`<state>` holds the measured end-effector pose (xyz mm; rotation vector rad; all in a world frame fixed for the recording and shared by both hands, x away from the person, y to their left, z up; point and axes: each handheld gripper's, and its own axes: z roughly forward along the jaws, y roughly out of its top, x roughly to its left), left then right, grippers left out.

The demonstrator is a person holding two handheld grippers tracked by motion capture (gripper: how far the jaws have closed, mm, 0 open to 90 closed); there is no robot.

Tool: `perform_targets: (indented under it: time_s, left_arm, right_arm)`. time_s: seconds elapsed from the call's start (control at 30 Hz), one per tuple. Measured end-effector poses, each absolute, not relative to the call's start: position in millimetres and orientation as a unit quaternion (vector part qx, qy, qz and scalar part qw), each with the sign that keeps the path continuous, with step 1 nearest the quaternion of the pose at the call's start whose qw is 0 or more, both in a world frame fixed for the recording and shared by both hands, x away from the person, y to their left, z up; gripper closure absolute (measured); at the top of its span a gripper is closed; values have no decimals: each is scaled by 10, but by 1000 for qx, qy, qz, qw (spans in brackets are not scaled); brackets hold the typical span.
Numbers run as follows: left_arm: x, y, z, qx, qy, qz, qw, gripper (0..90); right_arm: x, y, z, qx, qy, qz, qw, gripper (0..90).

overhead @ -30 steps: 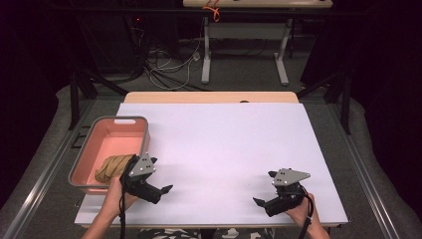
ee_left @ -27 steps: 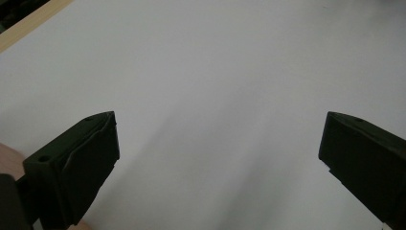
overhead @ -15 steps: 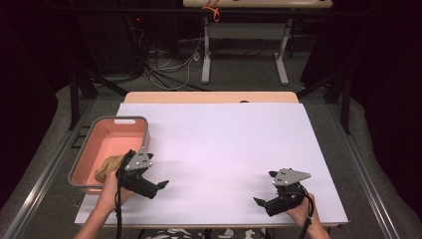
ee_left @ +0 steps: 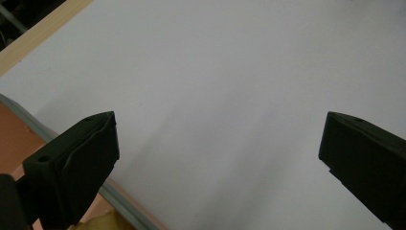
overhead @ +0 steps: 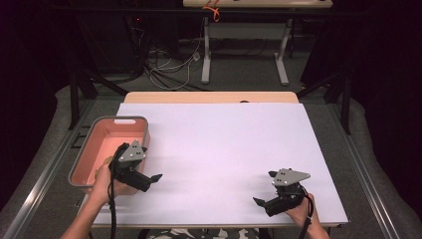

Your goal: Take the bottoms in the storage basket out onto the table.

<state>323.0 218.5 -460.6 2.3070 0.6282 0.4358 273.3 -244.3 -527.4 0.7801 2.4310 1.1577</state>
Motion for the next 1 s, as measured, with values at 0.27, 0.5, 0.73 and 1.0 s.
perform_targets:
  time_s: [0.27, 0.5, 0.73, 1.0]
  left_arm:
    - [3309, 2299, -4548, 892, 248, 170, 337, 0]
    - [3366, 2395, -4488, 898, 249, 174, 319, 0]
    - [3486, 2508, -4446, 904, 246, 179, 300, 0]
    - [3590, 2610, -4400, 912, 241, 175, 282, 0]
  right_arm:
    - [2732, -2444, -5283, 278, 853, 408, 168, 0]
    - [2727, -2444, -5279, 276, 853, 408, 171, 0]
    - [2730, -2439, -5278, 274, 857, 402, 167, 0]
    - [2726, -2438, -5286, 277, 855, 405, 167, 0]
